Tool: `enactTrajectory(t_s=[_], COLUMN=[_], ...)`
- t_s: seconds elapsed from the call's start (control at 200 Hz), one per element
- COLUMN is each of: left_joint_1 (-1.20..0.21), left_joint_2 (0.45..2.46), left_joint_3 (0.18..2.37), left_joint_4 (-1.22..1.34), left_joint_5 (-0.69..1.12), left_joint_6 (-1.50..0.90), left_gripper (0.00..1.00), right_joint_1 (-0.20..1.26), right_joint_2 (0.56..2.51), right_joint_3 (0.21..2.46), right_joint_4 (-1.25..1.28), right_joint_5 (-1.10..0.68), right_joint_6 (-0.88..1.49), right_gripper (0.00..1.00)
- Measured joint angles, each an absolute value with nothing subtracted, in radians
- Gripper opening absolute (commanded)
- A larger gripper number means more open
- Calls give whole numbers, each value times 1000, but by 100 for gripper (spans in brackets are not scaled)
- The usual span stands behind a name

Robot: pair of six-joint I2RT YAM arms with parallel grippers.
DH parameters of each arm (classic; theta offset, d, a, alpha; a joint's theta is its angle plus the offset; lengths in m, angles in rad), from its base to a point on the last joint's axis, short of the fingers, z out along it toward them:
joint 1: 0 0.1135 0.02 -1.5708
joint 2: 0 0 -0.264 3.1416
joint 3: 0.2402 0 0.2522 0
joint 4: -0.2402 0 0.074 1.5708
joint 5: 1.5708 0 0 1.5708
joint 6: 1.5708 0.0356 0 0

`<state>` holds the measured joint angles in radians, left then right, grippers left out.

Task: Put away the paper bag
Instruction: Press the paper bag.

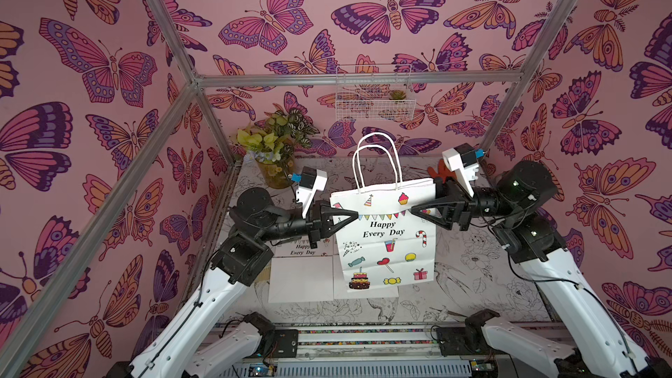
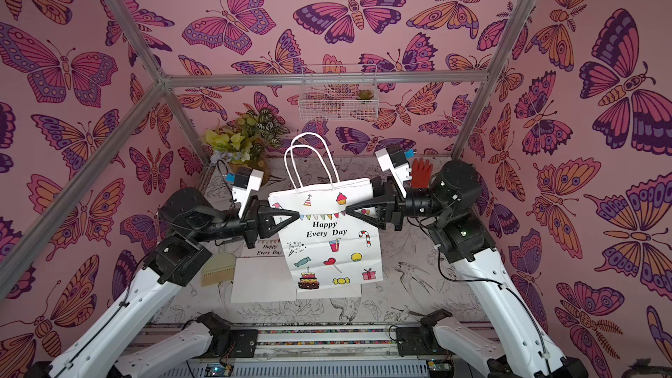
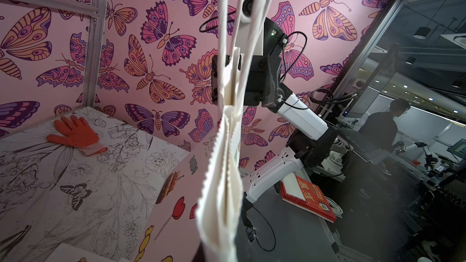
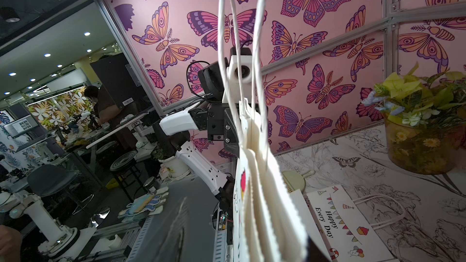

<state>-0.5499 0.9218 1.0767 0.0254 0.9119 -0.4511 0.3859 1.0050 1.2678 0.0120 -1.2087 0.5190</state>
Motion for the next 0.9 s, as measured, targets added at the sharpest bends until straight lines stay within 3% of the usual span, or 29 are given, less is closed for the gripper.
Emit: enactTrajectory(t_s=[0.13, 0.481, 0.666, 0.696, 0.761, 0.791, 0.841, 0.901], left_joint_1=[-550, -550, -545, -544, -544, -544, -544, -544], left_joint_2=[920, 916, 918, 918, 918, 919, 920, 924], left_joint_3=[1078, 1097, 1097, 1097, 1097, 1097, 1097, 1097], left_joint_4=[25, 25, 24, 24, 25, 25, 25, 26], left_joint_5=[912, 928, 928, 928, 931, 935, 947, 963], left_joint_6=[-452, -457, -458, -458, -454, -459, -461, -466], left_gripper=[0, 0, 0, 9, 42, 53, 63, 66], right_joint_1=[386, 386, 386, 386, 386, 386, 386, 386], right_joint_2=[987, 983, 989, 989, 989, 989, 989, 990], right_joint_3=[1268, 1267, 1267, 1268, 1269, 1269, 1269, 1269], right_joint_4=[14, 87, 78, 73, 60, 53, 41, 33], right_joint_5=[-1210, -1193, -1174, -1169, -1158, -1151, -1140, -1125], right_joint_6=[515, 553, 546, 543, 537, 532, 526, 524], right_gripper=[51, 1, 0, 0, 0, 0, 0, 0])
